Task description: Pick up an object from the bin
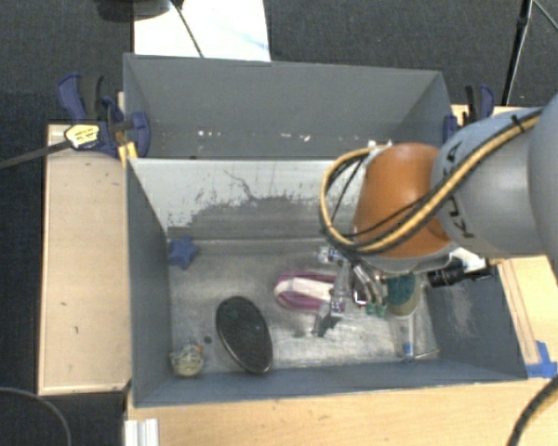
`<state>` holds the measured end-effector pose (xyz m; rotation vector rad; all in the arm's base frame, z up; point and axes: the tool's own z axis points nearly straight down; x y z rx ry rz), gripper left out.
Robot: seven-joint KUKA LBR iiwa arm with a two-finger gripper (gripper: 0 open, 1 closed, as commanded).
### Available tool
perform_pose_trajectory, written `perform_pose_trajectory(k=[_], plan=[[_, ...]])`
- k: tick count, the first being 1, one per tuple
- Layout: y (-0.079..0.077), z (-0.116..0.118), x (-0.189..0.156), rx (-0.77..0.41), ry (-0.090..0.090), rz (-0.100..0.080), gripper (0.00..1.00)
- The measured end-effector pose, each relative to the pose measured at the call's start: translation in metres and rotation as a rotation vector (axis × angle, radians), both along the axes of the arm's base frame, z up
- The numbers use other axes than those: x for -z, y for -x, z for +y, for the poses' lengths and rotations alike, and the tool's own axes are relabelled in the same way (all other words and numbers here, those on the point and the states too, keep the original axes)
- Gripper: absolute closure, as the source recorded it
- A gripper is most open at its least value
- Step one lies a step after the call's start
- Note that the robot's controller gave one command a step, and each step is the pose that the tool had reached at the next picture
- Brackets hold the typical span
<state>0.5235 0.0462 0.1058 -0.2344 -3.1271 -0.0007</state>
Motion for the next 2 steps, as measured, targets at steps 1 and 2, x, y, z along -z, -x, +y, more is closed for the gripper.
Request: perform_pose_trajectory(k=[1,2], plan=[[0.0025,0.0088,0.0366,0.035,0.0,-0.005,0.0],[0.0011,0.0089,0.0348,0.036,0.0,-0.009,0.0]])
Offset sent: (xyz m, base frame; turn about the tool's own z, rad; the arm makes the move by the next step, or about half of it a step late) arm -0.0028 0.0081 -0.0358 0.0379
